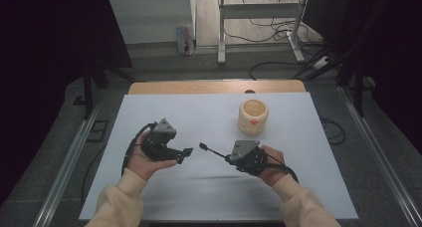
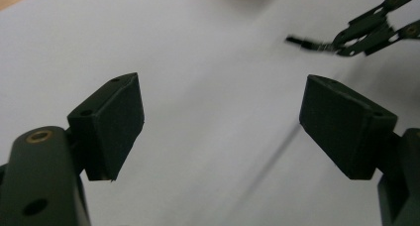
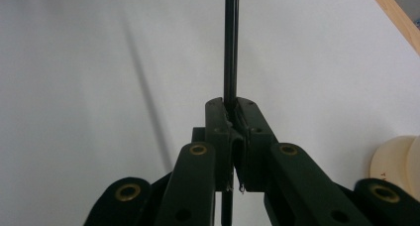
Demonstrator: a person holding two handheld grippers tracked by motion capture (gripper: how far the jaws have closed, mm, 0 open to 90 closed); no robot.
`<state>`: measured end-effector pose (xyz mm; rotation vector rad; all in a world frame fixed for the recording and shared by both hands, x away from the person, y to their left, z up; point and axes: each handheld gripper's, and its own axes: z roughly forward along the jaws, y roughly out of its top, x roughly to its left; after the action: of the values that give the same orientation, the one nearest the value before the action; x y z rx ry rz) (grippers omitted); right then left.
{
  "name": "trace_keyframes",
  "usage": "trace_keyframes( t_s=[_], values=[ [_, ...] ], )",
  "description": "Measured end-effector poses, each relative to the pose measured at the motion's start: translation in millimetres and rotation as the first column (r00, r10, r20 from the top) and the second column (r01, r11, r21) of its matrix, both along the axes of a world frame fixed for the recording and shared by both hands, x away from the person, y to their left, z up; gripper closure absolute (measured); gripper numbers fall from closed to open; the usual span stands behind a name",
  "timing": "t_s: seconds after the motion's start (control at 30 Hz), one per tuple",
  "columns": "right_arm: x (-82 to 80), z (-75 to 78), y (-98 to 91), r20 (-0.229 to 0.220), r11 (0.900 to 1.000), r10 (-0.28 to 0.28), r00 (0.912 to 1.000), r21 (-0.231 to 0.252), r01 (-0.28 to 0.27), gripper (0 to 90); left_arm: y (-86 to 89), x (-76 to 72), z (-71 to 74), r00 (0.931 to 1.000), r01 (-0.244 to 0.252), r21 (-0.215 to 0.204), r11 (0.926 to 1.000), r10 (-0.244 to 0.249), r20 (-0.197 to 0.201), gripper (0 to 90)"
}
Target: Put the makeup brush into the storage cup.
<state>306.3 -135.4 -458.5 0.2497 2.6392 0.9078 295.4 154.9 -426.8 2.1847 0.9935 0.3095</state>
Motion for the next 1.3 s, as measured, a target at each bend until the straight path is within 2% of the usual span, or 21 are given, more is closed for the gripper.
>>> trace_keyframes(
  t_s=[0.1,0.37,0.57,0.9,1.03,1.3],
  values=[
    [0.6,0.9,-1.8,-0.011,0.9997,-0.005,0.9999,0.022,0.006,85.4,3.8,-4.0,-8.0,1.0000,-0.007,-0.013,0.9999,0.007,-0.005,18.1],
    [2.5,0.8,-5.8,-0.038,0.9975,-0.028,0.9989,0.064,0.030,85.4,12.6,-12.4,-24.9,0.9999,-0.012,0.003,0.9999,0.012,0.002,17.7],
    [3.0,0.2,-6.4,-0.043,0.9962,-0.036,0.9984,0.077,0.039,85.3,23.5,-17.2,-32.5,0.9992,-0.040,0.001,0.9992,0.040,-0.004,17.7],
    [3.1,1.8,-10.2,-0.050,0.9929,-0.060,0.9969,0.099,0.065,85.3,43.8,-28.0,-49.0,0.9946,-0.096,0.005,0.9953,0.096,-0.040,17.8],
    [3.5,3.3,-12.3,-0.054,0.9903,-0.072,0.9960,0.116,0.078,85.3,48.8,-31.1,-55.3,0.9928,-0.112,0.043,0.9928,0.114,-0.039,17.8],
    [6.1,4.1,-16.5,-0.051,0.9862,-0.095,0.9942,0.131,0.101,85.2,57.9,-37.4,-62.9,0.9907,-0.123,0.048,0.9912,0.126,-0.052,17.5]
  ],
)
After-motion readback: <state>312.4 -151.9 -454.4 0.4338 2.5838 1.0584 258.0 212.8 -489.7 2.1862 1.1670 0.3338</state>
